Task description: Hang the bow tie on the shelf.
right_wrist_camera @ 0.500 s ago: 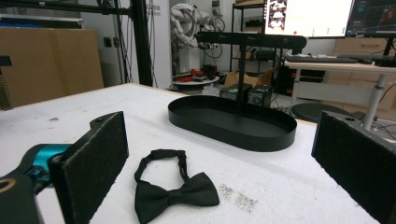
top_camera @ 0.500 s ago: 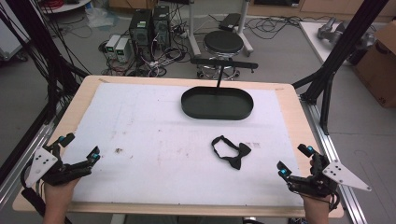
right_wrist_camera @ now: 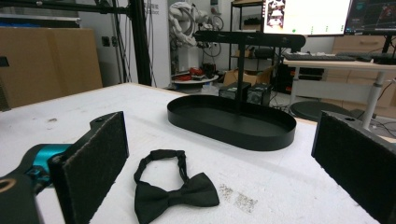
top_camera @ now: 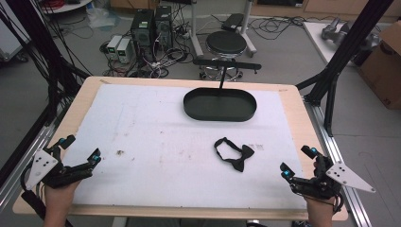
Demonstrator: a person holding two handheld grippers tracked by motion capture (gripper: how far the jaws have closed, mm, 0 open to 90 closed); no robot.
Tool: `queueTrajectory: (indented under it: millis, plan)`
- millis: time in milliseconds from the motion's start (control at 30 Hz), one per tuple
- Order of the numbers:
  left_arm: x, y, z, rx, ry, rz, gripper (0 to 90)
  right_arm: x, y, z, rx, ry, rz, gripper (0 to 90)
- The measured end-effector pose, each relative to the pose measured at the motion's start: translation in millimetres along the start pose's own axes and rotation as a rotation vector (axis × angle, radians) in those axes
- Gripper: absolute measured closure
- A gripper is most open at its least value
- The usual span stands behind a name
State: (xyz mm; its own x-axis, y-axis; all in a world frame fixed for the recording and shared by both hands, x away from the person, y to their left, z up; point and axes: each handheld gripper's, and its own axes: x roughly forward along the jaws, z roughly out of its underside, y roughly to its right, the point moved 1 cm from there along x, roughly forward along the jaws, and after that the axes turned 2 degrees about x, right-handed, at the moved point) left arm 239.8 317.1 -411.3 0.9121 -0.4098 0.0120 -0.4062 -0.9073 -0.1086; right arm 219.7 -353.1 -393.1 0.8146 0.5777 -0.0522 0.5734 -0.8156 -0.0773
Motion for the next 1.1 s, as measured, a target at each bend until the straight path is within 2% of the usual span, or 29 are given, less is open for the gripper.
queueTrajectory:
  millis: [100,200,233,333,467,500,533,567,767,833,933,967,1100]
  plan:
    - [0.3,-0.3,0.2,-0.004,0.001,0.001,6.9,2.7,-1.6,-0.3,-0.008,-0.004,-0.005,2.9]
    - [-0.3,-1.1,0.4,-0.008,0.002,0.0,6.9,12.8,-6.7,0.5,0.004,-0.052,-0.033,4.4]
    - [-0.3,-1.1,0.4,-0.008,0.002,0.0,6.9,12.8,-6.7,0.5,0.004,-0.052,-0.033,4.4]
    - [-0.2,-1.0,1.1,-0.016,0.002,-0.002,6.9,30.9,-13.4,6.1,-0.009,-0.102,-0.055,4.4]
    - [0.9,0.3,1.4,-0.011,-0.001,0.002,6.9,51.0,-20.1,14.7,-0.007,-0.172,-0.073,4.4]
    - [1.3,1.0,1.3,-0.012,-0.001,0.003,6.9,51.0,-20.1,14.7,-0.007,-0.172,-0.073,4.4]
    - [1.6,1.5,1.3,-0.008,-0.003,0.003,6.9,59.9,-22.8,19.5,-0.003,-0.205,-0.081,4.4]
    - [1.7,1.7,1.3,-0.009,-0.003,0.003,6.9,63.1,-23.3,21.2,-0.002,-0.215,-0.08,4.4]
    - [1.3,0.3,1.8,-0.013,-0.003,-0.003,6.9,86.4,-25.0,32.3,0.047,-0.309,-0.009,6.4]
    - [1.0,-0.1,1.9,-0.012,-0.005,-0.003,6.9,89.8,-26.1,33.3,0.054,-0.322,0.0,6.4]
    - [0.8,-0.6,1.9,-0.014,-0.003,-0.004,6.9,101.3,-29.7,37.6,0.072,-0.37,0.039,16.0]
    - [0.8,-0.6,1.9,-0.014,-0.003,-0.004,6.9,101.3,-29.7,37.6,0.072,-0.37,0.039,16.0]
    - [0.4,-1.3,2.0,-0.013,-0.003,-0.005,6.9,114.6,-33.3,43.7,0.112,-0.427,0.075,16.7]
